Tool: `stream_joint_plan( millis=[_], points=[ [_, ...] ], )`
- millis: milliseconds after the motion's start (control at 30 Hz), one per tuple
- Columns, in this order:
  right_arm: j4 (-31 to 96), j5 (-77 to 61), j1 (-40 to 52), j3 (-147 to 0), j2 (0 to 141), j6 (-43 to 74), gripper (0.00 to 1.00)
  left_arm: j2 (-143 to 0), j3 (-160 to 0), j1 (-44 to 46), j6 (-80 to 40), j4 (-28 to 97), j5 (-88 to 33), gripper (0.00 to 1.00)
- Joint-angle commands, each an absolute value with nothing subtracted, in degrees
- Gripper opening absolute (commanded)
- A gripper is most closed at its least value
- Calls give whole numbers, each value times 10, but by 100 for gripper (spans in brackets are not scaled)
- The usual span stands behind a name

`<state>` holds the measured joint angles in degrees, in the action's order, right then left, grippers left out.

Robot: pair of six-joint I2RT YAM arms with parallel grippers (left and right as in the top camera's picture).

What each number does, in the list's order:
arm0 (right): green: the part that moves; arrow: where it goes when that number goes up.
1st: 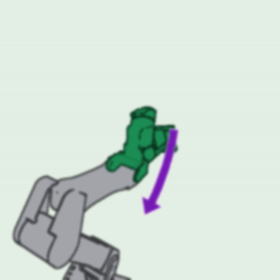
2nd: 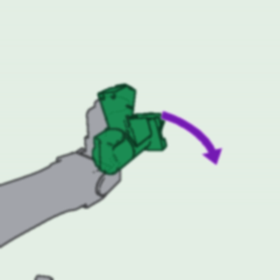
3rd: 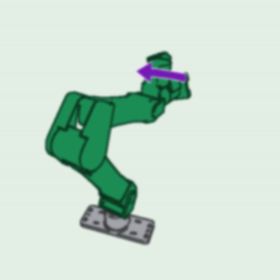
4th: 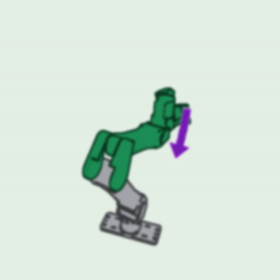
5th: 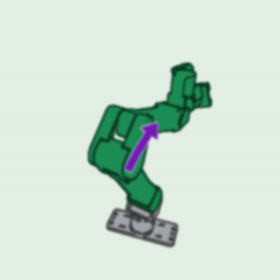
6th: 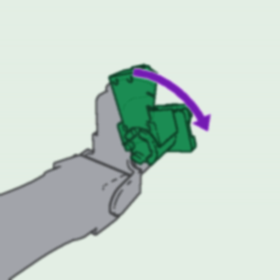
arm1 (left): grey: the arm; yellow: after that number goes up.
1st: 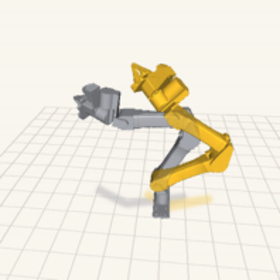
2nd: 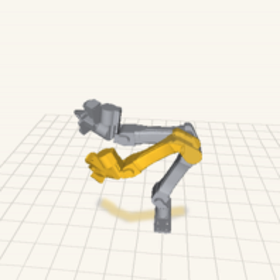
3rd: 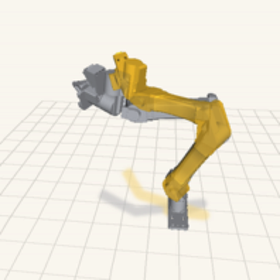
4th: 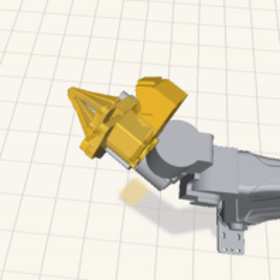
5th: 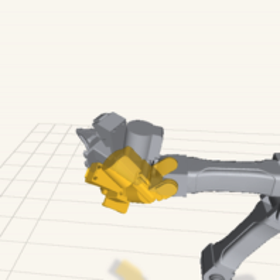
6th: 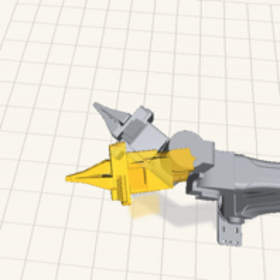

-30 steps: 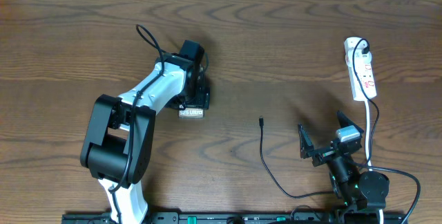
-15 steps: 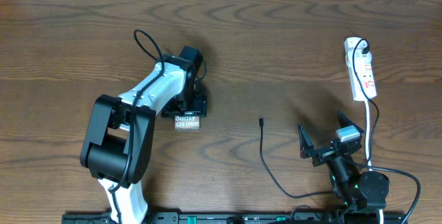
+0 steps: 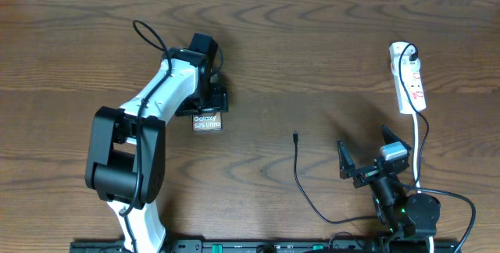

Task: Plug charger to phone and switch on socket
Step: 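Lower the left gripper and grasp the phone box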

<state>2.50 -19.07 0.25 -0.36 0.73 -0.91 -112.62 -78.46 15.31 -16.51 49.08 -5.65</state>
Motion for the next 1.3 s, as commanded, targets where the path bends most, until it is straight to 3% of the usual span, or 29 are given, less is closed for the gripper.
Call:
stream_joint_plan(
  millis=[0,367,500,1167,1267],
  points=[
    [28,-188,5,-3,6,-18,99,-1130,-791,153,-166,493,-49,85],
    [28,-188,5,-3,6,-18,99,-1132,-783,153,-167,367,-39,89],
    [28,-188,5,-3,6,-18,99,-1134,-766,153,-166,364,11,89],
    [28,-188,5,-3,6,-18,99,-1178,-759,158,-181,384,-12,90],
    [28,-188,5,-3,6,-18,99,-1178,-759,158,-181,366,-8,95]
  ],
)
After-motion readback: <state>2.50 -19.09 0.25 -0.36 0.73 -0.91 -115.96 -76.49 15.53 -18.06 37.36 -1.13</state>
